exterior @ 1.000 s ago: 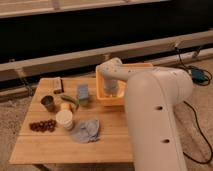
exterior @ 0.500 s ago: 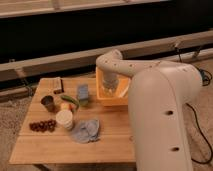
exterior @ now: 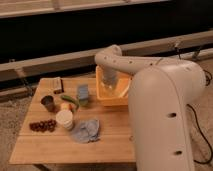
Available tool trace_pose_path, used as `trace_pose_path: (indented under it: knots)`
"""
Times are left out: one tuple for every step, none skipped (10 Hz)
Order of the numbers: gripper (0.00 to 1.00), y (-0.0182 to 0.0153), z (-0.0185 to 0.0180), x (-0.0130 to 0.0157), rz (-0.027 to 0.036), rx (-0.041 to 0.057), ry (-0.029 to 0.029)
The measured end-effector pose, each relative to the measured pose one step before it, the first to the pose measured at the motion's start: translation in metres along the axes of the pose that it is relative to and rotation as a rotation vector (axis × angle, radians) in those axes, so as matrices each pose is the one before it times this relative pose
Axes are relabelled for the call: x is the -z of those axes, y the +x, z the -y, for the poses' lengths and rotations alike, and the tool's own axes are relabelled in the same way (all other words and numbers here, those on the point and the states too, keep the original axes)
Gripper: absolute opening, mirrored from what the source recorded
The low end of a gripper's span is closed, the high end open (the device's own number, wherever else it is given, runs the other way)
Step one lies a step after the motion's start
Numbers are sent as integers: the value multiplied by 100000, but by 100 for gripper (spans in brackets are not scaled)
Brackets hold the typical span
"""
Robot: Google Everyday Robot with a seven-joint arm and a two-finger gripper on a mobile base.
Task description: Place banana in table surface
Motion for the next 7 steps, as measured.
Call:
trace_pose_path:
  knots:
    - [0,-141,130,709,1027,196,269]
    - [0,-211,124,1224,1490,383,300]
    - [0,-153,115,1282,1237,581,398]
    - [0,-116,-24,1451,1316,1081,394]
    - [0,69,-205,1244,999,1467,288]
    - [0,322,-518,1473,1097,2175,109]
    - [0,877,-797,1589,940,2753,-134]
